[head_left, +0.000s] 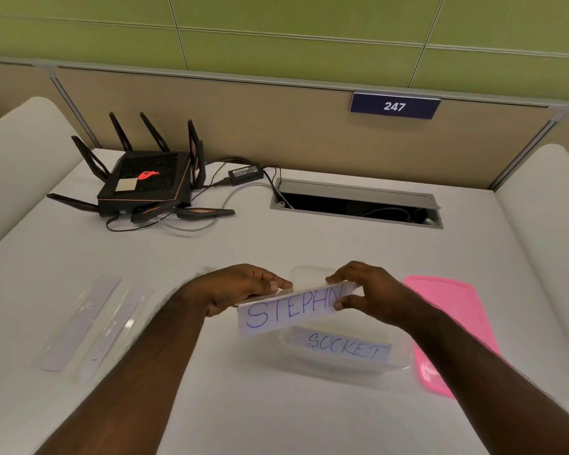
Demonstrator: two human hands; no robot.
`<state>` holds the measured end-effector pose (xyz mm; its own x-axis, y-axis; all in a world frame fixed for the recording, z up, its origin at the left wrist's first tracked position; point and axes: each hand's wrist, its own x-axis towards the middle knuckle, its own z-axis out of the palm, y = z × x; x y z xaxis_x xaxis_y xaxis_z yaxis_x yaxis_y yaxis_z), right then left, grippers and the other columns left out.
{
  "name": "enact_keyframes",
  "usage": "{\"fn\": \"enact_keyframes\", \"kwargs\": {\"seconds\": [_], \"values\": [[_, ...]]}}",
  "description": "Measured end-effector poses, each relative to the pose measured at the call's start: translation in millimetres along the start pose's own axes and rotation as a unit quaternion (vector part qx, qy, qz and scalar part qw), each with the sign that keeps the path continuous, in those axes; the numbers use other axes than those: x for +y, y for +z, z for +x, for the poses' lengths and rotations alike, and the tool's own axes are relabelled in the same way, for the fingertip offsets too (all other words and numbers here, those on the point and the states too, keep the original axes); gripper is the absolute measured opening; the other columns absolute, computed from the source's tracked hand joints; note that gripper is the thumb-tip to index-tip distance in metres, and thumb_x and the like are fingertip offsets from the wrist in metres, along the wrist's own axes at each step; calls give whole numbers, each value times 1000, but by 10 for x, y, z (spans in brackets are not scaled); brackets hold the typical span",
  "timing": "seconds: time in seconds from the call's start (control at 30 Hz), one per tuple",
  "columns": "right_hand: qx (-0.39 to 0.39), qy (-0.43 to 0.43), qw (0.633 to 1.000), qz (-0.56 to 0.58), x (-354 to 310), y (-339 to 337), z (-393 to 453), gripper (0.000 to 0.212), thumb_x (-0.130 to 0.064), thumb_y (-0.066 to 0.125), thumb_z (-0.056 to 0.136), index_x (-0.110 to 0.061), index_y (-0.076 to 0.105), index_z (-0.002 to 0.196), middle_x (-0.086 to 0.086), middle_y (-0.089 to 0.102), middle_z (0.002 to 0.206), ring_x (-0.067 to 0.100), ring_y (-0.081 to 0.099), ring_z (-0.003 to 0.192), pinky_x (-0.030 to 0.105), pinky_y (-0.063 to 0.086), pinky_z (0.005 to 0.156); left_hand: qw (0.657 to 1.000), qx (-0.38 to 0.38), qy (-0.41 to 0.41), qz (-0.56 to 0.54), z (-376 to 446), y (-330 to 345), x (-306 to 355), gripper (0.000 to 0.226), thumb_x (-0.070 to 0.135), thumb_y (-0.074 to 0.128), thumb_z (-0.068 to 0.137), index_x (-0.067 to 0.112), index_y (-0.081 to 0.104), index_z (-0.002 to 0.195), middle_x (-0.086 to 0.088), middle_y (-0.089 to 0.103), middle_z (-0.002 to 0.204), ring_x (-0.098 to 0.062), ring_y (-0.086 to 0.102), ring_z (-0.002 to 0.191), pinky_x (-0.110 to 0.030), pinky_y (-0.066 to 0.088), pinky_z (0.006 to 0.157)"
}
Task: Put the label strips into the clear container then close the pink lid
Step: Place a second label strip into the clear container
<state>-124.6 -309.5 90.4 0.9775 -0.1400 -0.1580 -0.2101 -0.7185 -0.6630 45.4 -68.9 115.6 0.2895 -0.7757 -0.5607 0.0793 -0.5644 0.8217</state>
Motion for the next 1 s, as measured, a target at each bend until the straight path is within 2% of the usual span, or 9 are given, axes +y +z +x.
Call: {"fn": "enact_keyframes", "kwargs": {"seconds": [0.07, 0.17, 0.3, 0.4, 0.5, 0.6, 0.67, 0.9, 1.0], "values": [[11, 23, 1000, 6, 73, -54, -83, 45, -31, 81, 73, -25, 68, 116, -10, 62, 111, 9, 60, 99, 24, 49, 86, 1000, 0, 1, 31, 33, 29, 83, 31, 37, 54, 95, 23, 71, 115, 8, 69, 123, -12, 60, 115, -31, 42, 104], [34, 58, 998, 1, 197, -149, -207, 45, -35, 81, 73, -25, 68, 116, -11, 62, 106, 11, 61, 92, 26, 50, 80, 998, 4, 18, 55, 83, 56, 200, 52, 59, 60, 78, 25, 71, 114, 8, 72, 117, -11, 66, 106, -23, 52, 86], [83, 100, 985, -116, 366, -265, -363, 44, -52, 74, 74, -38, 65, 115, -20, 63, 109, 2, 55, 81, 26, 41, 70, 982, 50, 59, 173, 292, 159, 223, 51, 37, 82, 72, 29, 66, 121, 13, 65, 123, -3, 57, 115, -19, 44, 94], [109, 109, 971, -183, 467, -281, -431, 46, -58, 70, 74, -39, 65, 116, -18, 66, 117, 3, 56, 85, 30, 38, 79, 960, 105, 78, 247, 489, 296, 174, 48, 29, 81, 74, 26, 66, 119, 9, 65, 120, -8, 57, 114, -15, 41, 86], [124, 130, 960, -214, 537, -243, -449, 50, -62, 68, 73, -38, 65, 117, -16, 67, 120, 12, 60, 104, 34, 35, 88, 907, 169, 105, 372, 652, 422, 95, 41, 38, 74, 79, 32, 65, 118, 9, 64, 124, -13, 54, 116, -27, 38, 95], [136, 143, 945, -262, 570, -136, -455, 52, -64, 67, 72, -36, 66, 115, -13, 70, 116, 15, 61, 103, 38, 34, 90, 826, 208, 124, 509, 787, 538, 22, 41, 47, 65, 83, 36, 61, 122, 13, 62, 125, -15, 49, 117, -35, 27, 95], [140, 148, 935, -292, 574, -27, -445, 51, -63, 68, 71, -34, 66, 112, -9, 73, 109, 18, 61, 99, 39, 34, 89, 788, 216, 109, 566, 860, 600, -25, 41, 49, 63, 83, 36, 61, 123, 13, 63, 124, -17, 48, 114, -37, 26, 93], [54, 169, 886, -427, 490, 269, -307, 33, -49, 69, 78, -21, 70, 96, 0, 71, 94, 25, 54, 96, 44, 29, 86, 695, 223, 81, 679, 973, 813, -119, 27, 32, 62, 87, 22, 68, 111, 1, 72, 106, -27, 47, 107, -43, 25, 94], [26, 180, 870, -458, 416, 333, -262, 21, -37, 68, 81, -18, 70, 90, 3, 68, 93, 28, 52, 97, 47, 30, 89, 681, 214, 50, 698, 999, 876, -92, 20, 23, 64, 85, 18, 69, 103, -1, 72, 101, -29, 48, 111, -45, 27, 100]]}}
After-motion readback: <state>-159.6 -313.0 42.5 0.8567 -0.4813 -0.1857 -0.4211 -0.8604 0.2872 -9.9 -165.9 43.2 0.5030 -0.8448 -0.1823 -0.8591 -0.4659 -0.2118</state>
